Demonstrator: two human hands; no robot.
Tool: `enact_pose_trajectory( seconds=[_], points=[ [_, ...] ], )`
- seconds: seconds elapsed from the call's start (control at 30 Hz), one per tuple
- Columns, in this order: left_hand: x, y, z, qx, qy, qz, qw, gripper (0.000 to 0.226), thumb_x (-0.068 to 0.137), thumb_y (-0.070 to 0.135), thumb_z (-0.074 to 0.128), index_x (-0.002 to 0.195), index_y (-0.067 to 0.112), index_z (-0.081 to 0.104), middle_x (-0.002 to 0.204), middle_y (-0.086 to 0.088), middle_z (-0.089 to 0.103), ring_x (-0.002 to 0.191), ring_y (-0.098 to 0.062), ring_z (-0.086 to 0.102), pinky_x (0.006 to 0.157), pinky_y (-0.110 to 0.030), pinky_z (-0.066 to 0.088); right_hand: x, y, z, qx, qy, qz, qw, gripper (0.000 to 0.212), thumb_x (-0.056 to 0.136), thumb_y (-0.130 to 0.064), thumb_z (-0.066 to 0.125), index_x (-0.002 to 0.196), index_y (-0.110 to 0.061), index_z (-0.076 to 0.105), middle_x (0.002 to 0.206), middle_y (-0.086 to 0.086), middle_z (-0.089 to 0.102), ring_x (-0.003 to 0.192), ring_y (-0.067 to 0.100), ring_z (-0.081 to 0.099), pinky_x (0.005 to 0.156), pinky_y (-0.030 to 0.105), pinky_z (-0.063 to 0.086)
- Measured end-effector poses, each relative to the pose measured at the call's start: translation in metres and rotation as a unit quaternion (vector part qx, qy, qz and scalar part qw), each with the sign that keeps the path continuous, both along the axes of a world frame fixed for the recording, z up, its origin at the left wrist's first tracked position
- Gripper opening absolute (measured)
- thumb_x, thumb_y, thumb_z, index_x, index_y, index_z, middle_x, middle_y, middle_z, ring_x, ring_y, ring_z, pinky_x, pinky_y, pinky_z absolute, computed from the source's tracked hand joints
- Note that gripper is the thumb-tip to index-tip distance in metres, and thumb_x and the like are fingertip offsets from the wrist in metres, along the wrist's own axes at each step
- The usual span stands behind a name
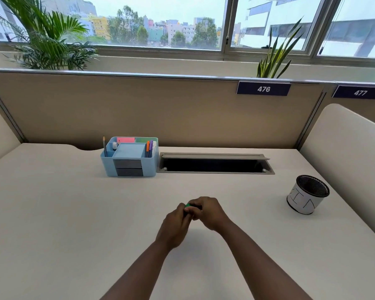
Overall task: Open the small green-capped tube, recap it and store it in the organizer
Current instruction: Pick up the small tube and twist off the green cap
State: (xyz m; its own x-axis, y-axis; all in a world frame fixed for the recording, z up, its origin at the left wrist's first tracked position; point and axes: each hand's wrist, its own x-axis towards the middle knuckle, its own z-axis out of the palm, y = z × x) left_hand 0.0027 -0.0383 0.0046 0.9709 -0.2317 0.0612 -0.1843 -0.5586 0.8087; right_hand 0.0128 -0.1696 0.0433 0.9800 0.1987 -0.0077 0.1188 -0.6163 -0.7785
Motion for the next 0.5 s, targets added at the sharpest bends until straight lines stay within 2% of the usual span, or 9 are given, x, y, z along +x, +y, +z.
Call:
enact_pose_trajectory(
  seconds=[0.13, 0.2, 0.3, 0.4, 0.5],
  points=[
    [-0.001, 0.002, 0.0, 0.009, -0.024, 0.013, 1.0, 0.022, 0.094, 0.027, 0.044, 0.094, 0.008, 0.055, 0.085, -0.011, 0.07, 0.075, -0.027, 0.06, 0.067, -0.041, 0.046, 0.001, -0.001, 0.002, 0.004, 0.008, 0.012, 1.0, 0.019, 0.086, -0.02, 0.058, 0.084, -0.006, 0.071, 0.075, 0.009, 0.065, 0.075, 0.029, 0.068, 0.08, 0.04, 0.057],
    [-0.002, 0.004, -0.002, 0.0, -0.028, 0.023, 0.999, 0.023, 0.093, 0.029, 0.048, 0.093, 0.008, 0.056, 0.081, -0.014, 0.068, 0.067, -0.024, 0.056, 0.061, -0.036, 0.041, 0.002, -0.002, 0.003, 0.016, 0.017, 0.014, 1.0, 0.016, 0.084, -0.017, 0.06, 0.09, -0.006, 0.07, 0.085, 0.016, 0.067, 0.079, 0.03, 0.068, 0.082, 0.041, 0.057],
    [-0.002, 0.005, -0.004, -0.064, 0.0, 0.027, 0.998, 0.021, 0.091, 0.028, 0.053, 0.09, 0.007, 0.056, 0.072, -0.014, 0.063, 0.06, -0.016, 0.045, 0.056, -0.024, 0.035, 0.003, -0.002, 0.005, 0.051, 0.052, 0.007, 0.997, 0.02, 0.081, -0.013, 0.066, 0.1, -0.007, 0.068, 0.096, 0.017, 0.07, 0.081, 0.029, 0.069, 0.079, 0.036, 0.059],
    [-0.002, 0.004, -0.003, -0.117, 0.035, 0.029, 0.992, 0.019, 0.087, 0.026, 0.059, 0.08, 0.012, 0.049, 0.062, 0.003, 0.046, 0.057, -0.01, 0.036, 0.05, -0.013, 0.032, 0.003, -0.008, 0.007, 0.156, 0.096, -0.042, 0.982, 0.017, 0.078, -0.003, 0.065, 0.094, -0.01, 0.066, 0.091, 0.012, 0.066, 0.077, 0.021, 0.066, 0.069, 0.028, 0.06],
    [0.001, 0.006, -0.004, -0.133, 0.058, 0.048, 0.988, 0.017, 0.087, 0.024, 0.06, 0.09, 0.012, 0.049, 0.069, 0.002, 0.045, 0.065, -0.013, 0.04, 0.06, -0.017, 0.036, 0.001, -0.021, 0.005, 0.291, 0.147, -0.093, 0.941, 0.021, 0.078, 0.005, 0.058, 0.093, -0.009, 0.06, 0.093, 0.017, 0.059, 0.082, 0.024, 0.064, 0.068, 0.029, 0.06]
  ],
)
